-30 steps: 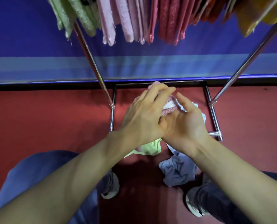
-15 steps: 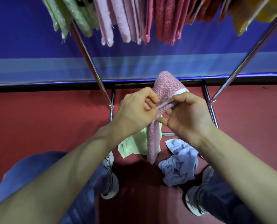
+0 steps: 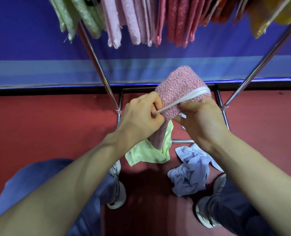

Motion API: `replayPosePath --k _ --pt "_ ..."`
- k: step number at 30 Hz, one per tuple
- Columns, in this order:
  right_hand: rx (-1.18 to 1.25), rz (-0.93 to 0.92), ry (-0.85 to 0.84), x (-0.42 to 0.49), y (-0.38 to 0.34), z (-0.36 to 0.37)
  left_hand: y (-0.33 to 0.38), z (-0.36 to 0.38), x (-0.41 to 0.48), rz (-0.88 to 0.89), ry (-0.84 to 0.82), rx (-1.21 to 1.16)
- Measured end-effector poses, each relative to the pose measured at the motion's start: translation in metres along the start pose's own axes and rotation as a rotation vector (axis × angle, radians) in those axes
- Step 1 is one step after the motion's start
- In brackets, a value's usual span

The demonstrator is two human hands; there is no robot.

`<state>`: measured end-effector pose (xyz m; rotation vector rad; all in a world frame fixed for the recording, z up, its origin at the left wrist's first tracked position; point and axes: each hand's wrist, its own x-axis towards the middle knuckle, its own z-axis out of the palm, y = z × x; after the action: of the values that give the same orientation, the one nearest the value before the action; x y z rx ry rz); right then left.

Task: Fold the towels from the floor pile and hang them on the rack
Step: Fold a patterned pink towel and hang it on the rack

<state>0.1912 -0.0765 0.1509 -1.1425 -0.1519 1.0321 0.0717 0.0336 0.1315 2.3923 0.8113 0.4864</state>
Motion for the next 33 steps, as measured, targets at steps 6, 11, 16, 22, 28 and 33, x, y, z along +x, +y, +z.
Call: replayPosePath --k 6,11,16,22,28,33 --pt "-0.137 -0.153 0.108 -0.001 0.0 0.002 0.008 -0.006 -0.002 0.093 0.154 -0.073" --pt "-0.108 -0.127 0.133 0.0 0.009 0.006 0.015 0.005 -0.013 0.199 -0.018 -0.073" --pt "0.158 0.042 0.087 0.003 0.012 0.002 0.009 0.015 -0.015 0.238 -0.116 0.016" --pt "0.254 0.103 -0.042 0.005 0.004 -0.002 0.009 0.01 -0.013 0.174 -0.055 0.097" --pt "0.224 0.129 0.069 0.013 0.011 0.001 0.014 0.004 -0.014 0.145 0.065 0.319" --pt "0.191 0.091 0.063 0.013 0.015 -0.001 0.012 0.002 -0.013 0.151 0.06 0.385"
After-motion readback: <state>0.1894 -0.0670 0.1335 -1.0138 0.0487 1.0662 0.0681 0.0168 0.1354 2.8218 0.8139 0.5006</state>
